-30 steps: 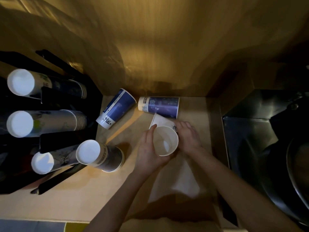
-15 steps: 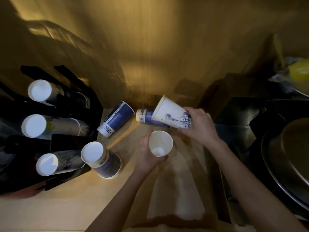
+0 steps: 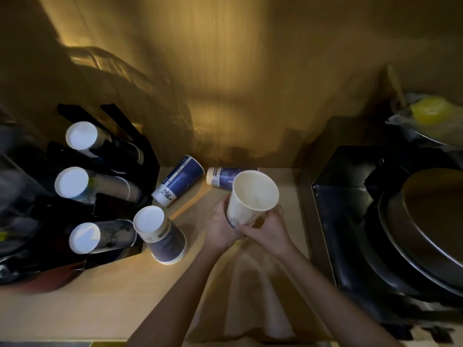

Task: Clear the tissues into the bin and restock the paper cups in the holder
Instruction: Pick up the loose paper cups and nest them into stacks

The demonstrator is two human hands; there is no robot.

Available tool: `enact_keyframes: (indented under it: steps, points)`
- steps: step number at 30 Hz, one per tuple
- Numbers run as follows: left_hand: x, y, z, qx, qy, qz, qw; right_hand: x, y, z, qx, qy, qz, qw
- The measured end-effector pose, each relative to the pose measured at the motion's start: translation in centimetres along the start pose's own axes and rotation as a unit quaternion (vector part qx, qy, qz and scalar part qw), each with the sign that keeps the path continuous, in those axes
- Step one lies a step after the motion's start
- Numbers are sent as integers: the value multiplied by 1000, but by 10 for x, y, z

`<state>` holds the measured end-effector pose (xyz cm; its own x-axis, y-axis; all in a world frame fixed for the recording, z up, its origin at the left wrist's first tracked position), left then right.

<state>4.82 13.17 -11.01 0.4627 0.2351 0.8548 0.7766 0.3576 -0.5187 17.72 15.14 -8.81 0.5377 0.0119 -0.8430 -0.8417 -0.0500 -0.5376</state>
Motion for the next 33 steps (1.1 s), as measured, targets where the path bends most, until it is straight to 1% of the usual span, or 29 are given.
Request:
enact_keyframes:
  steps: [3, 6, 10, 15, 19, 21, 23, 26, 29, 31, 33]
  points:
    - [-1, 2, -1, -7, 8, 5, 1000, 4, 0, 0, -13, -6, -9, 1000]
    - [-1, 3, 0, -2, 11, 3, 1000, 5, -2, -2, -27, 18, 26, 999]
    - [-1, 3, -2, 20, 27, -10, 999, 0, -8, -3, -42, -13, 36, 998]
    - [-5, 3, -6, 34, 6, -28, 999, -1, -3, -2, -69, -50, -31, 996]
    - [-9, 5, -6, 21, 10, -26, 999, 5, -1, -4, -68, -60, -90, 992]
    - [-12, 6, -6, 10, 13, -26, 1000, 9, -2, -4, -66, -70, -127, 987]
    - [-13, 7, -5, -9, 19, -24, 999, 10, -3, -3, -75, -65, -134, 986]
    - [-7, 6, 3, -70, 47, -9, 996, 8, -10, 3, -82, -27, -61, 994]
    - [6, 9, 15, -134, 60, 7, 989, 15, -22, 15, -74, 21, 4, 997]
    - [16, 16, 17, -157, 66, 21, 985, 19, -34, 18, -69, 38, 11, 997]
    - [27, 28, 15, -161, 74, 36, 984, 21, -48, 19, -55, 41, -8, 998]
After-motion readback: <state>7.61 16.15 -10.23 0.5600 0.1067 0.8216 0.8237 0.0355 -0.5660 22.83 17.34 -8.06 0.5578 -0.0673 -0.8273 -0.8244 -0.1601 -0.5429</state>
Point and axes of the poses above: each hand's wrist, its own z-axis towards the middle knuckle, its own y-axis out of the palm, x = y × z, the point moved 4 cm from there along z, towards the middle knuckle, and after that the axes turned 11 degrees about x, right-handed, at the moved point
